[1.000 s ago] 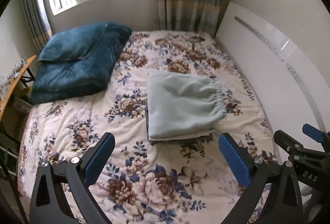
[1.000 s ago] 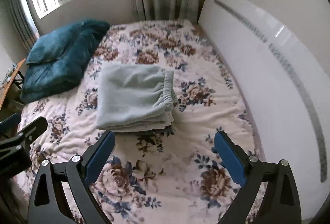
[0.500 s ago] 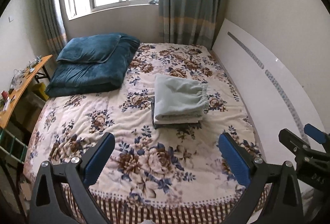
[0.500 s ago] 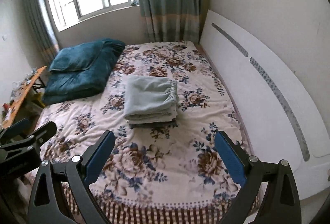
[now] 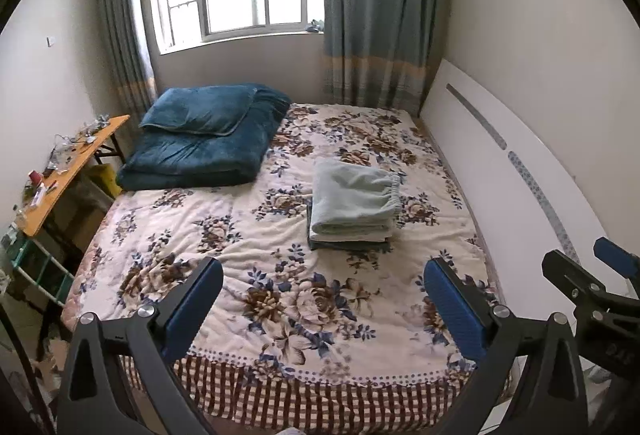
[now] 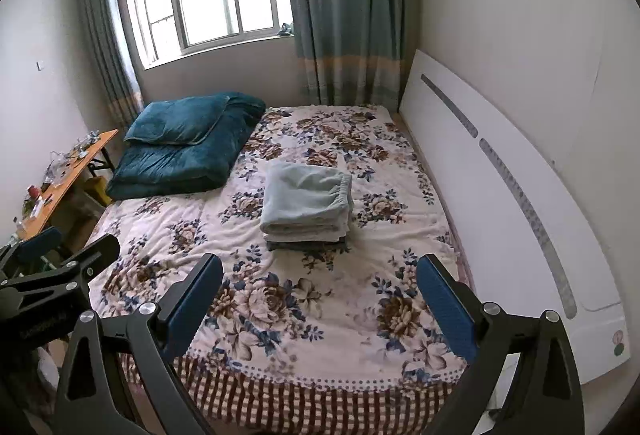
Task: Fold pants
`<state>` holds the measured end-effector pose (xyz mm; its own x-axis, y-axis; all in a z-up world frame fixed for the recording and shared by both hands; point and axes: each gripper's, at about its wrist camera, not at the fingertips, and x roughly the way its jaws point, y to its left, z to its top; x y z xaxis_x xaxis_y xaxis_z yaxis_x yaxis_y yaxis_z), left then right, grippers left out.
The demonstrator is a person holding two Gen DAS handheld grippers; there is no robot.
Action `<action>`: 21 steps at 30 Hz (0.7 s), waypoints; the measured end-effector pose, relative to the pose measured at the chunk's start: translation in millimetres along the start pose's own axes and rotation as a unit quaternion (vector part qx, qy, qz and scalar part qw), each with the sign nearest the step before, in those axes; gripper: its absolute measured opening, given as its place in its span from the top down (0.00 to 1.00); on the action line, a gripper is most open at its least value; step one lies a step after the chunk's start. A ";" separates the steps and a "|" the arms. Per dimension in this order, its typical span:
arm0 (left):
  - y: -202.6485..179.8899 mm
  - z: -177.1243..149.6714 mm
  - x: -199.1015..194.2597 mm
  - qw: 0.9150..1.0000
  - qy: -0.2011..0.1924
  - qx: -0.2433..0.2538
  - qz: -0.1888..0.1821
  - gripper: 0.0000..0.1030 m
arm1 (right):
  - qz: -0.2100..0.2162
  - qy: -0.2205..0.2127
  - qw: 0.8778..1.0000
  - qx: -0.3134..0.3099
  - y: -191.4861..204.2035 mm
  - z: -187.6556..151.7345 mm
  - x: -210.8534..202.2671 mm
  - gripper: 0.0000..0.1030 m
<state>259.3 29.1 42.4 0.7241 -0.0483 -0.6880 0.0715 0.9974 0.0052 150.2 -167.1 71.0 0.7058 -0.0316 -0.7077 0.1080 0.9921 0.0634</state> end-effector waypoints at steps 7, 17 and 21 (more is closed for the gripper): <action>-2.3 8.4 5.4 0.999 0.021 -0.008 0.025 0.00 | 0.013 0.019 1.000 -0.010 -8.9 8.4 0.2 0.03; -8.9 44.1 33.9 0.998 0.050 -0.009 0.044 0.00 | 0.020 0.043 0.999 -0.015 -17.2 60.3 33.2 0.03; -12.1 57.4 43.5 0.998 0.055 -0.005 0.044 0.00 | 0.012 0.052 0.998 -0.019 -18.6 75.9 49.4 0.03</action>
<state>329.3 12.0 54.1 0.6482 0.0450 -0.7601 0.0040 0.9980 0.0625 236.2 -196.4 88.3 0.6303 0.0029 -0.7763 0.0641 0.9964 0.0558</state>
